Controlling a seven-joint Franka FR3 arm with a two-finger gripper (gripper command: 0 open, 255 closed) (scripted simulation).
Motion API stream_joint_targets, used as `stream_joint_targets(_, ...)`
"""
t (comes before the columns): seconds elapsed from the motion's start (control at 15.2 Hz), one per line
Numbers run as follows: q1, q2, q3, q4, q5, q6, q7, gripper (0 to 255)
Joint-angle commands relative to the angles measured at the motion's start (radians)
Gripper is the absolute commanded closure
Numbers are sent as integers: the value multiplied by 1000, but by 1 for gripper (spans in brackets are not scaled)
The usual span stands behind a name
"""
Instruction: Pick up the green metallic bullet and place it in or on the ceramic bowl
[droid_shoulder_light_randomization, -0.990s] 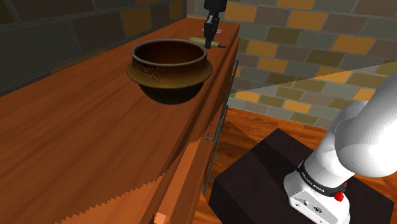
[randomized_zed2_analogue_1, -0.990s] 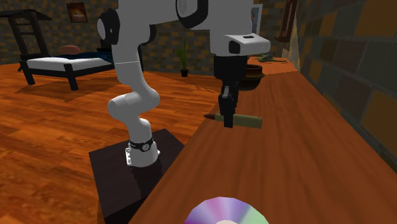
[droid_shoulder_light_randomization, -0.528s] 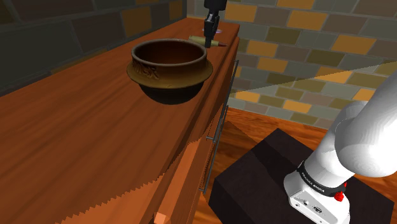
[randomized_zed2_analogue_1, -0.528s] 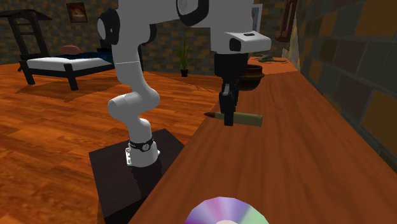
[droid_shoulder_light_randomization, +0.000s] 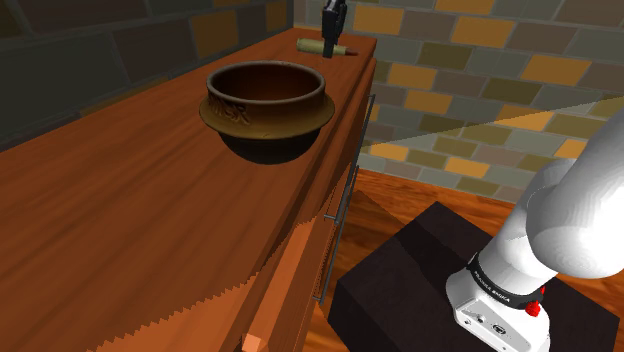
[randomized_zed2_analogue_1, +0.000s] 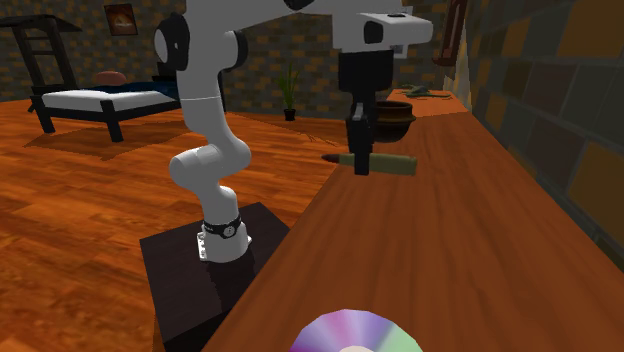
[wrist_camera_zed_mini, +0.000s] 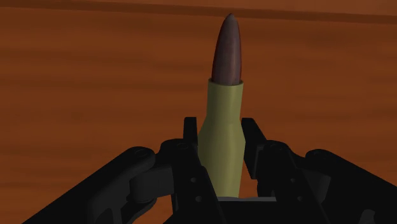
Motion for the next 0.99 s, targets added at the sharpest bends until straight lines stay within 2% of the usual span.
stream_joint_targets(0.0,-1,8,-1,39,1,-31,0,255)
stream_joint_targets(0.92,-5,105,-6,357,11,-252,3,255)
